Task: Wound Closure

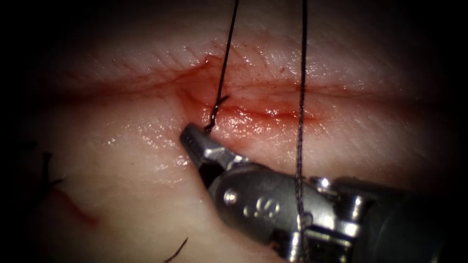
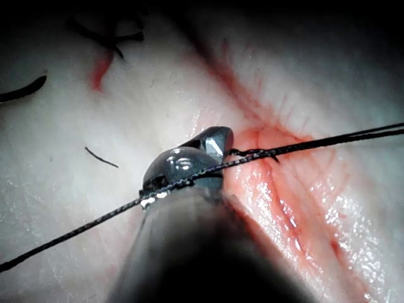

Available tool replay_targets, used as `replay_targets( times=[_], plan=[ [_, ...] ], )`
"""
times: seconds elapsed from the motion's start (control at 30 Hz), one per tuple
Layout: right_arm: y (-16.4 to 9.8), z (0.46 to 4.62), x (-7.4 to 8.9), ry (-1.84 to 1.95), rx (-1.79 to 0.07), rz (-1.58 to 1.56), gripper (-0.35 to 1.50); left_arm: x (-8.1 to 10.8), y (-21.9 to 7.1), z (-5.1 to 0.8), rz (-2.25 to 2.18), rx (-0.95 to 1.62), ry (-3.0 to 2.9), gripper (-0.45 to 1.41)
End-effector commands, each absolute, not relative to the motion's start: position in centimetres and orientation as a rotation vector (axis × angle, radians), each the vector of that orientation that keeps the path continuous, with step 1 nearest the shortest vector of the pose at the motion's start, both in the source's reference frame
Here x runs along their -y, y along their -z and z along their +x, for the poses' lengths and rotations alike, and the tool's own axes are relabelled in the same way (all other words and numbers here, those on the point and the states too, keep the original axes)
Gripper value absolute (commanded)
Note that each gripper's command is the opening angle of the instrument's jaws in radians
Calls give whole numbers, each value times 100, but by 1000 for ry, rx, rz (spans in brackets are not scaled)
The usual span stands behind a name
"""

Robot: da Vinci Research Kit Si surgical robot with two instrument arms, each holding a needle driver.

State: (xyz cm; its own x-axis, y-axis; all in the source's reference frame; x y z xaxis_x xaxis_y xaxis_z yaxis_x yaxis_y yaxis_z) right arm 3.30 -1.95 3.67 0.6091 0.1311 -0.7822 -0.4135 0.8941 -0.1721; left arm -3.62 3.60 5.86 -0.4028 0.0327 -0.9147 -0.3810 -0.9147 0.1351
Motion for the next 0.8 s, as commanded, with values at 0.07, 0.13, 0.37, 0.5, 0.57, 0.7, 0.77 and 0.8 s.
replay_targets(
  times=[0.07,0.13,0.37,0.5,0.57,0.7,0.77,0.8],
  plan=[
    [-371,336,183,-290,-869,-399,-35,-357,-585,-369,-1555,-486,-2400,-45],
    [-371,336,182,-278,-870,-414,-35,-354,-584,-369,-1567,-481,-2398,-45],
    [-371,336,177,-235,-931,-418,10,-295,-543,-363,-1686,-394,-2364,-45],
    [-364,336,173,-310,-972,-411,116,-276,-525,-360,-1721,-361,-2357,-45],
    [-362,336,171,-332,-985,-411,128,-271,-521,-359,-1726,-356,-2356,-45],
    [-351,334,165,-358,-1004,-403,145,-250,-502,-354,-1762,-322,-2348,-45],
    [-343,331,168,-381,-1017,-379,146,-234,-489,-350,-1796,-286,-2329,-45],
    [-343,331,168,-381,-1017,-379,146,-234,-489,-350,-1796,-286,-2329,-45]
  ],
)
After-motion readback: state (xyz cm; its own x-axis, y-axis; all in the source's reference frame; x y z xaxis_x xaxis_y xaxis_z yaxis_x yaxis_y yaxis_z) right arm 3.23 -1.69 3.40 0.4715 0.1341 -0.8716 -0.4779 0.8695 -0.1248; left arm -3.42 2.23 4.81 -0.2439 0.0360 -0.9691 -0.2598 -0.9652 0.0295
